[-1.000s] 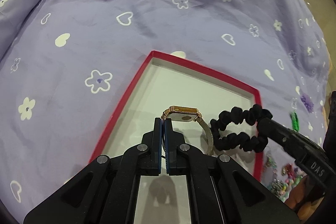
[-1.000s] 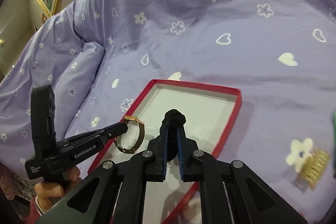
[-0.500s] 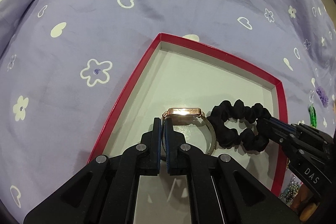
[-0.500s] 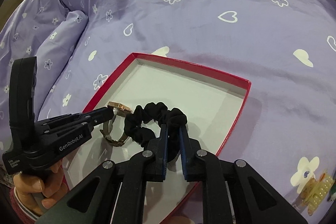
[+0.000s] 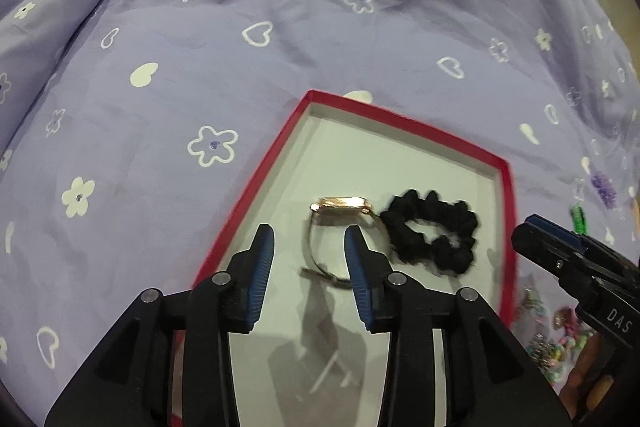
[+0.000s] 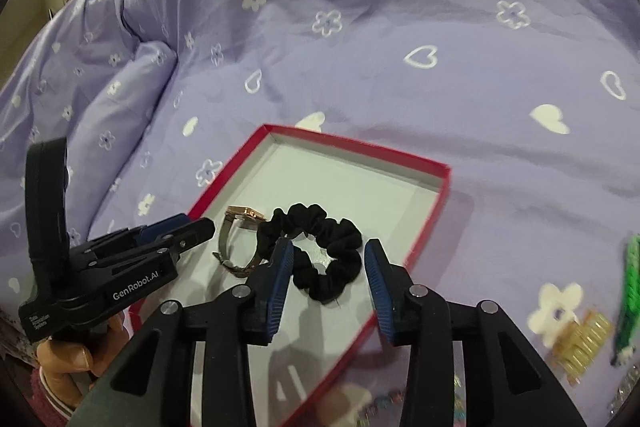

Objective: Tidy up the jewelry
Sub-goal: 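Grasp the yellow claw clip with the left tool while the right tool grasps the pearl bracelet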

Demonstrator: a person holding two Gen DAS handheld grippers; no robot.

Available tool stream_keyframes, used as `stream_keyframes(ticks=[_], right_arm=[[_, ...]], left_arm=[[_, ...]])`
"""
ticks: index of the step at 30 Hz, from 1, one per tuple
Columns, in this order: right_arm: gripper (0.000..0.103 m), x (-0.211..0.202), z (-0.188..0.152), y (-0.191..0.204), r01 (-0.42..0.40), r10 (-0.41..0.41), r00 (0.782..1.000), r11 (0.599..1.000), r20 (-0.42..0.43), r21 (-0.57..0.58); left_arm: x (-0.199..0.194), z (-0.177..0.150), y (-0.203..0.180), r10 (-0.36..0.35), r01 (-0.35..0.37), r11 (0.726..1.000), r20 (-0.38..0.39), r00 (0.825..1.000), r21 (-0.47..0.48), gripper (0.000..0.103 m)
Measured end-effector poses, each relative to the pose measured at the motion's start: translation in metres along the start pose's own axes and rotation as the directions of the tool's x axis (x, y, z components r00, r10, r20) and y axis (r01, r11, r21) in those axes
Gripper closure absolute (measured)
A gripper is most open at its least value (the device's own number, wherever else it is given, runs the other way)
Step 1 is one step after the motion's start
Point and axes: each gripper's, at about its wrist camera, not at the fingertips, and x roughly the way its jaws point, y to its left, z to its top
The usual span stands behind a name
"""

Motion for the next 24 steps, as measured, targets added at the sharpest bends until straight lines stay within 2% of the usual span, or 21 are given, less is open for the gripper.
stream_keyframes(ticks=[3, 13, 24], right_arm=[[0.058, -0.021, -0.01, -0.01, 0.015, -0.015, 1.0, 1.0, 0.026, 0.024], [0.058, -0.088, -0.046, -0.068, 0.073, -0.084, 0.993, 0.988, 0.082, 0.133], [0.056, -0.145, -0.089, -0.127, 0.153, -0.186, 0.976, 0.956, 0.115, 0.252]], left_arm=[[-0.013, -0.004, -0.01, -0.026, 0.026, 1.0, 0.014, 1.0, 0.009, 0.066], [-0.046, -0.028, -0.062, -0.134, 0.132, 0.989, 0.026, 0.991, 0.065, 0.059], [-0.056, -0.048, -0.13, -0.209, 0.208, 0.962, -0.013, 0.978, 0.175, 0.055]])
